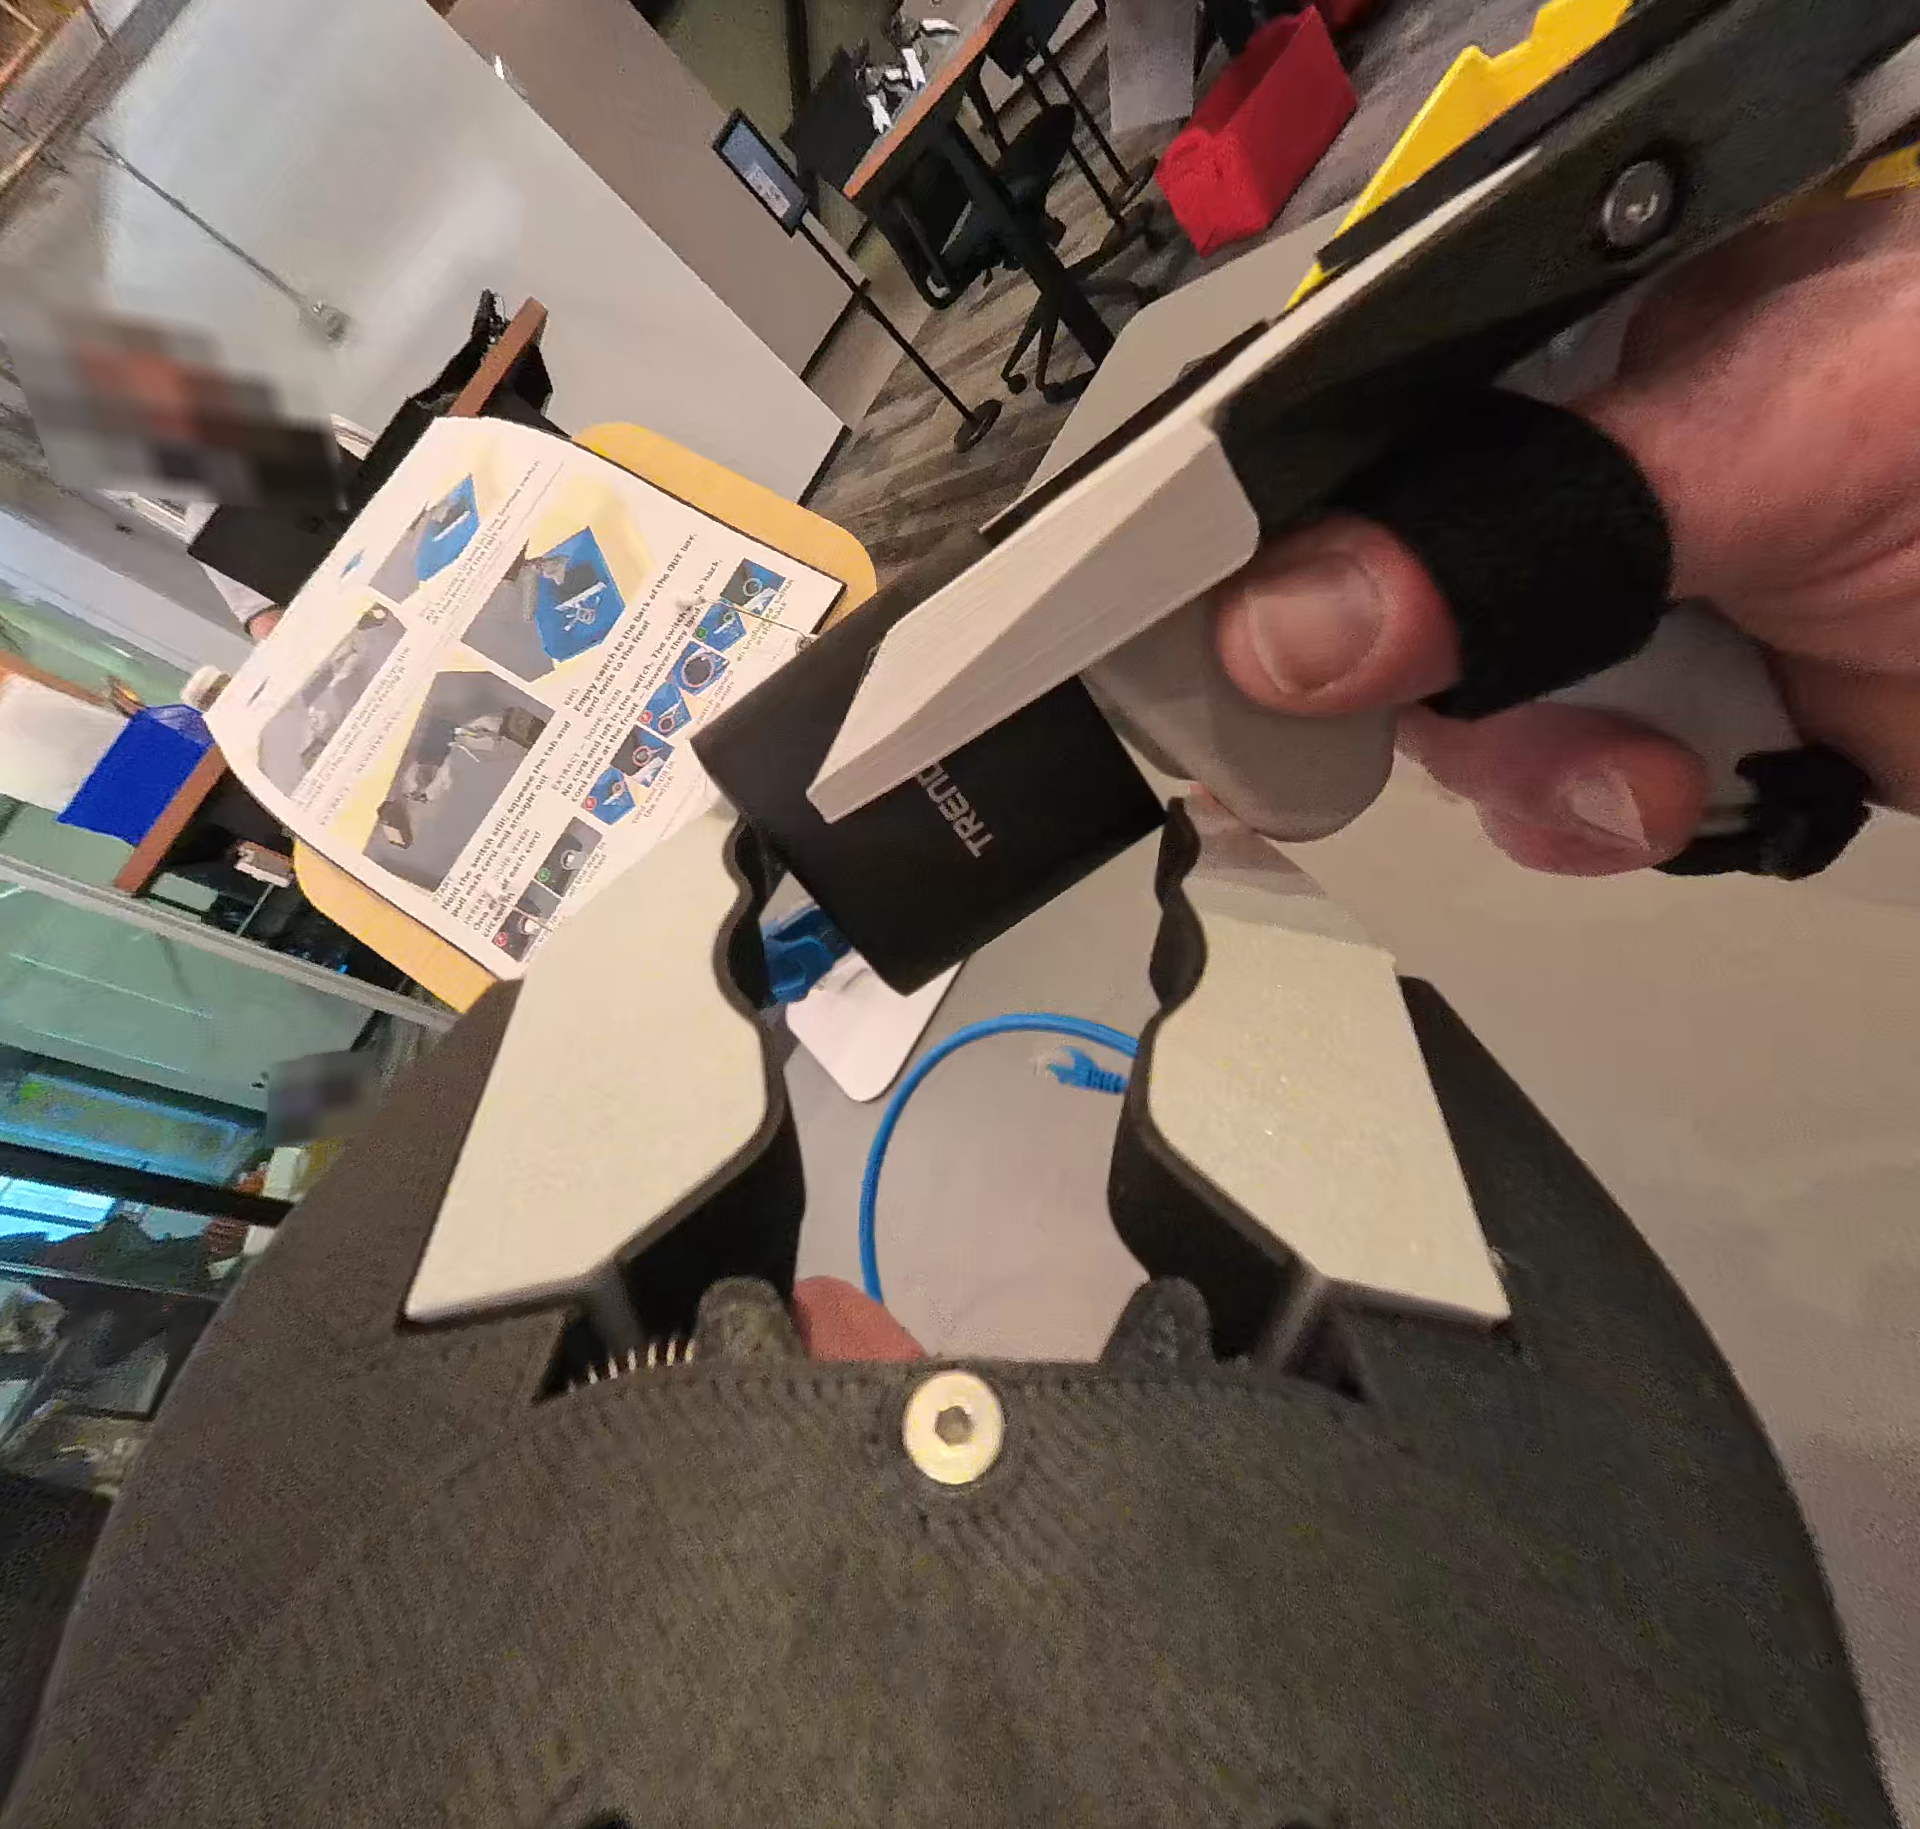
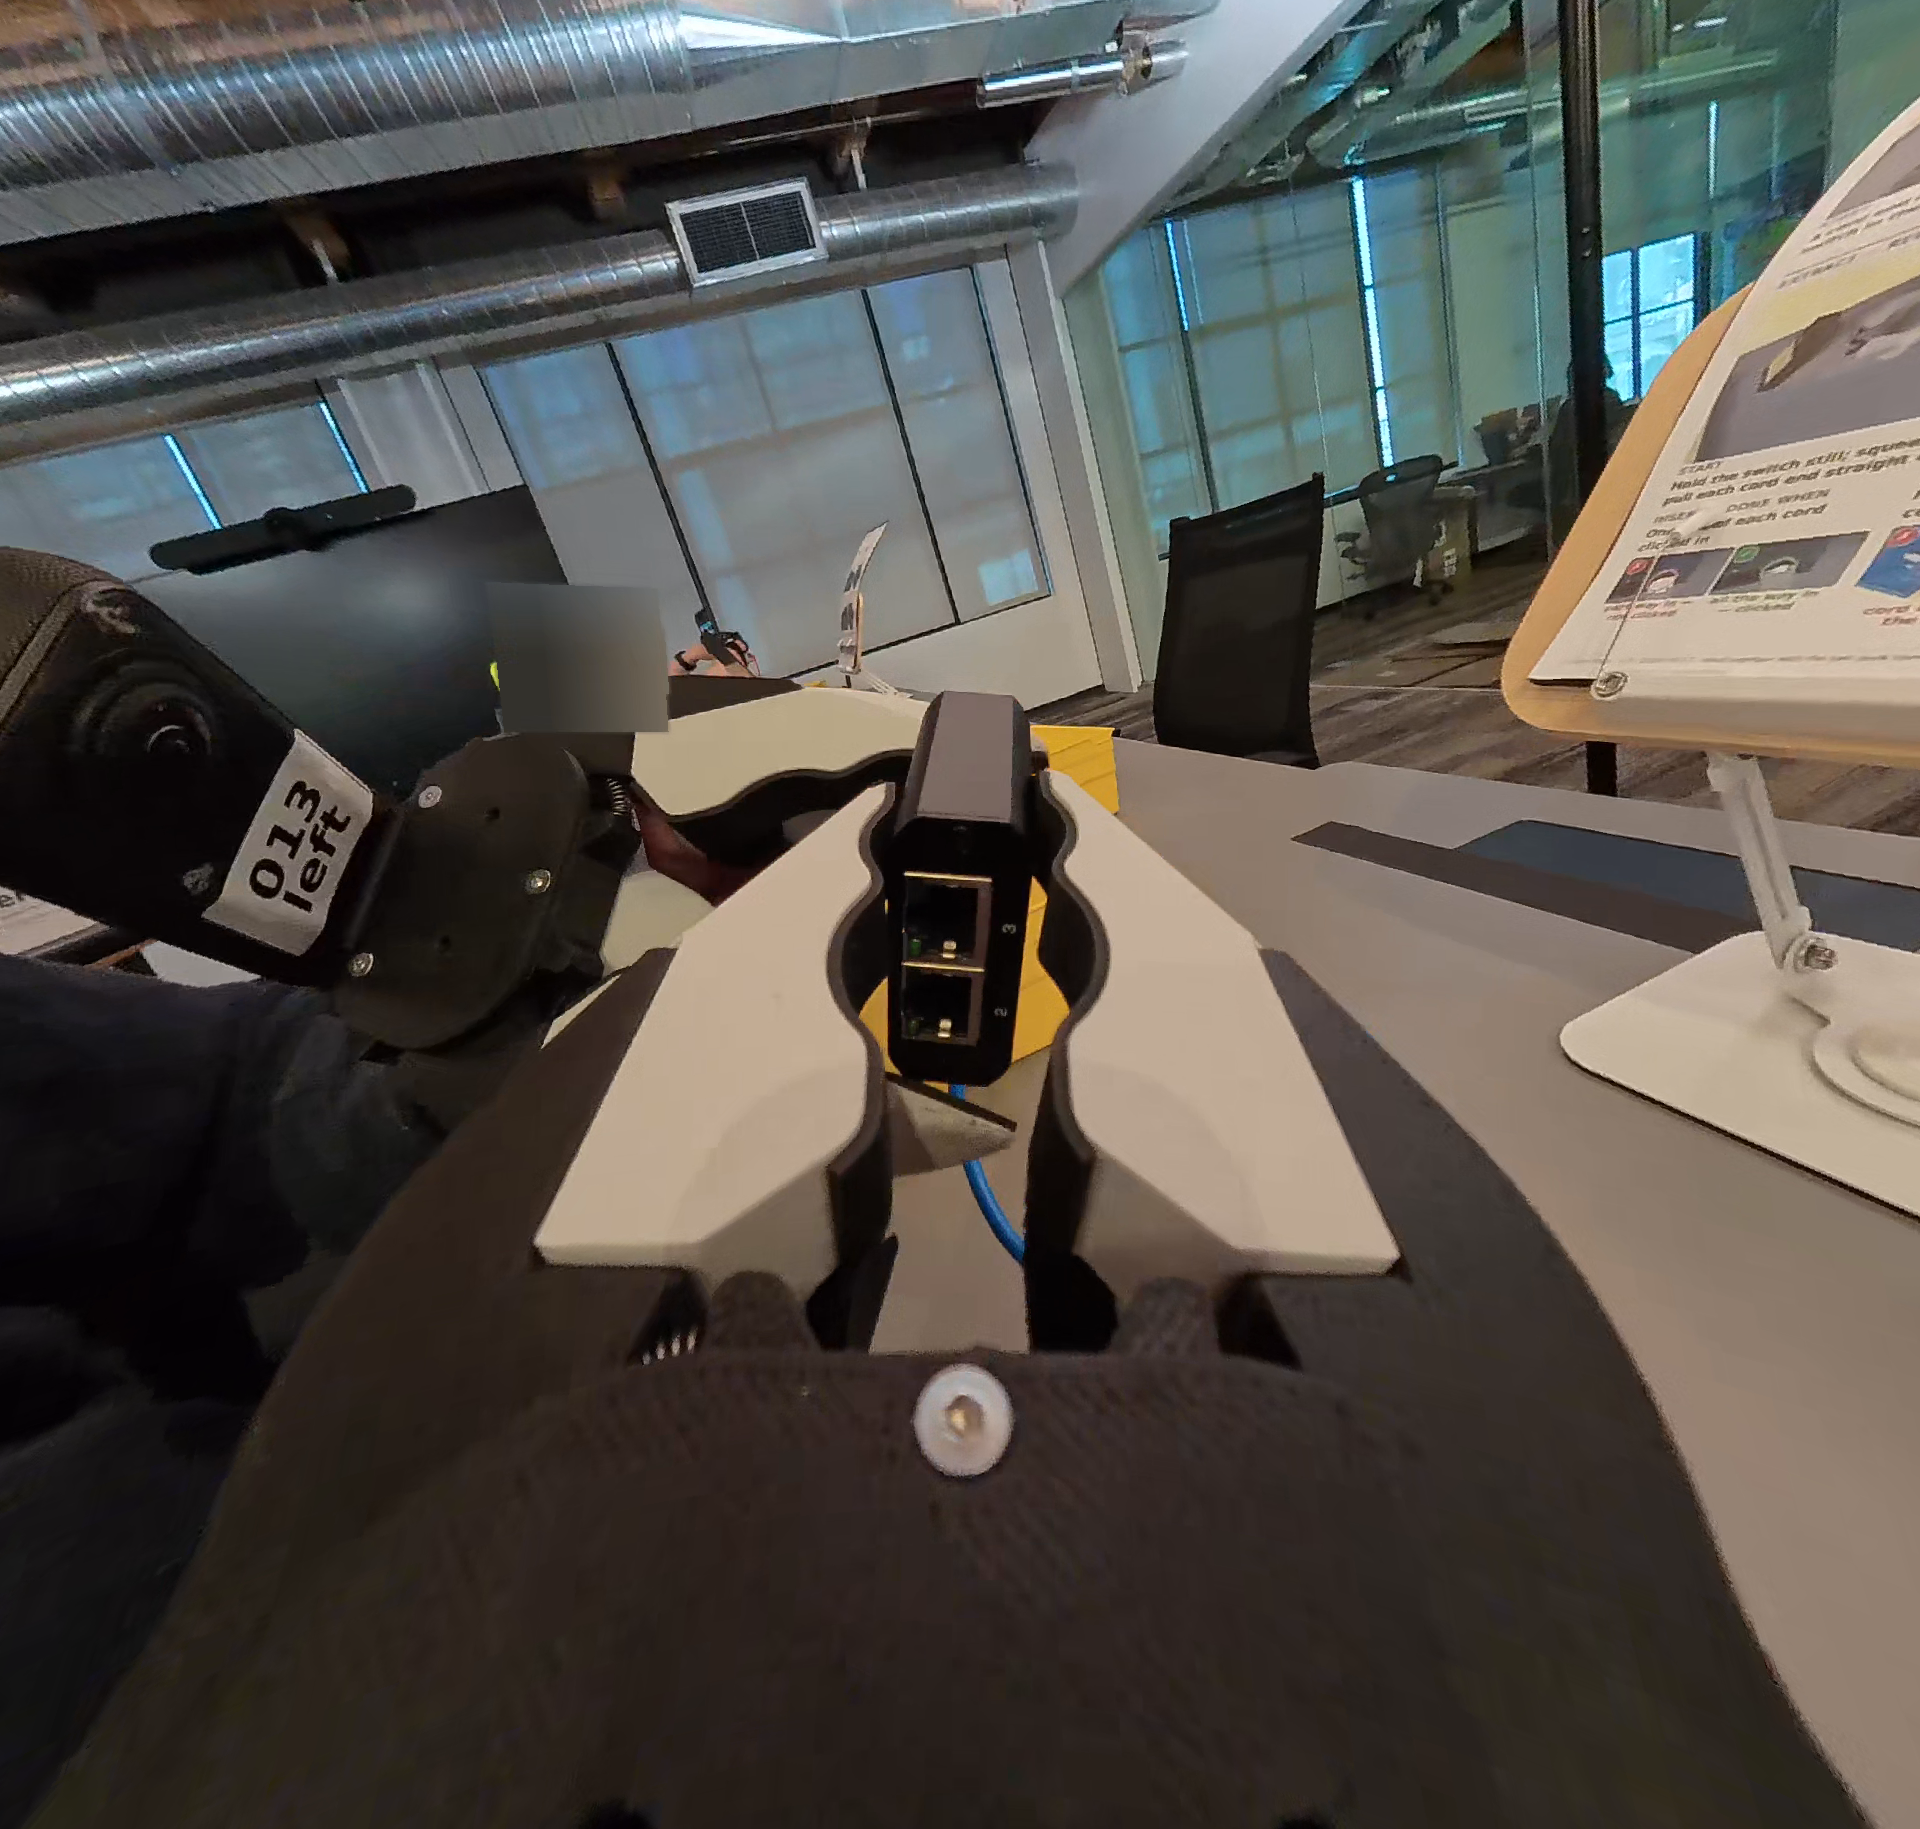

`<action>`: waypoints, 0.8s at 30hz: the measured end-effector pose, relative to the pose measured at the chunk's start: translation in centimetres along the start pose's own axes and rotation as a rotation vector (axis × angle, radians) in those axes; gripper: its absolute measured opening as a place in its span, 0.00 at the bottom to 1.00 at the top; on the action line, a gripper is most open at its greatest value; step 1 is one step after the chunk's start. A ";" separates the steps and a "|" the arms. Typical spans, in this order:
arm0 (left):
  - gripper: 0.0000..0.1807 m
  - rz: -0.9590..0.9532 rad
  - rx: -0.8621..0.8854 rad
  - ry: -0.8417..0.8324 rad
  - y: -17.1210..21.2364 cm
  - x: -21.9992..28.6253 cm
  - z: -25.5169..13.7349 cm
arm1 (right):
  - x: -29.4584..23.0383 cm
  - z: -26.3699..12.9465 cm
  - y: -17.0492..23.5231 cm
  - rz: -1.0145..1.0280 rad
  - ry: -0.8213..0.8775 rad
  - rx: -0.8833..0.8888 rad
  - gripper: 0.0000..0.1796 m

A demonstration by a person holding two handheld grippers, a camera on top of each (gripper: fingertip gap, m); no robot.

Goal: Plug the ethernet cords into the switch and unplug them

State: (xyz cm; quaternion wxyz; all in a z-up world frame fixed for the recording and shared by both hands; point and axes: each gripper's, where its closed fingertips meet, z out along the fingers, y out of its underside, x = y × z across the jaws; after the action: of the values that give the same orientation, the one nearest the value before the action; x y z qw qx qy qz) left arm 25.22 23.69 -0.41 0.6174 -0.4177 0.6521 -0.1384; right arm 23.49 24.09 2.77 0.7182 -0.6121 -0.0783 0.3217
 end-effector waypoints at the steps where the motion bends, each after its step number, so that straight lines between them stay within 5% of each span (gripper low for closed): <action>1: 0.40 0.006 0.008 -0.005 -0.1 0.0 0.0 | 0.0 0.0 0.0 -0.003 0.000 0.002 0.12; 13: 0.47 0.020 0.004 0.143 0.4 1.2 0.2 | -0.5 -0.2 1.0 0.015 -0.013 -0.047 0.12; 15: 0.43 0.052 -0.005 0.145 0.7 1.0 0.1 | -0.6 -0.3 1.4 0.024 -0.026 -0.089 0.12; 24: 0.25 0.560 -0.068 0.286 2.7 1.9 -0.6 | -0.9 -2.6 4.7 -0.003 -0.089 -0.523 0.12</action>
State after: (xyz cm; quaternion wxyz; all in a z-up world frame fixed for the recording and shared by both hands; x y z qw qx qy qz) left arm 23.92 23.78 -3.46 0.5191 -0.2186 0.8263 0.0016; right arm 22.33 21.65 -1.95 0.5319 -0.7619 -0.1915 0.3160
